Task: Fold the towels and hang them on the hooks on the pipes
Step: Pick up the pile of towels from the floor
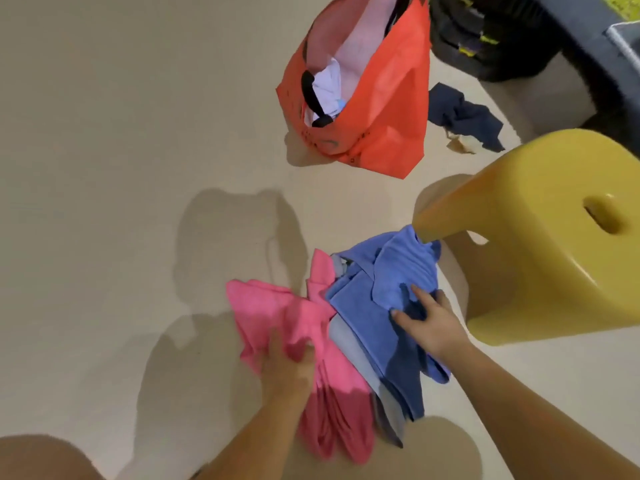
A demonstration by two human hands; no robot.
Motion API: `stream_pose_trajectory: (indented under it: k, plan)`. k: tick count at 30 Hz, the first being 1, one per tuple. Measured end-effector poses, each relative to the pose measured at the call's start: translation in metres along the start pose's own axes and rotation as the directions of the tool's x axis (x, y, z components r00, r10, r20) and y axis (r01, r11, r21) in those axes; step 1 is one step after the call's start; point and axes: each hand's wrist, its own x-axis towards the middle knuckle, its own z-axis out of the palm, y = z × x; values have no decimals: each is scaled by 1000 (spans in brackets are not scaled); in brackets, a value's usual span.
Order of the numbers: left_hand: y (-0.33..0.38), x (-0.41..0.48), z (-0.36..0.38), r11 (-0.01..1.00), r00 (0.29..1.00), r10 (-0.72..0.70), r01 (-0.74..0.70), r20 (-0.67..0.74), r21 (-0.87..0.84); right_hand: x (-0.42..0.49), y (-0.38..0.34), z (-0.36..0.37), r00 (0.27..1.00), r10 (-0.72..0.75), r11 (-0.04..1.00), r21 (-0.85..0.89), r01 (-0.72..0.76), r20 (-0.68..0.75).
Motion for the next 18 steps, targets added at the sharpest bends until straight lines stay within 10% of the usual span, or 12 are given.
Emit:
stream_pose_trajectory:
  k: [18]
  plan:
    - [91, -51, 9, 900, 933, 235, -104, 271, -423, -25, -48, 14, 957, -128, 850, 526, -29, 260]
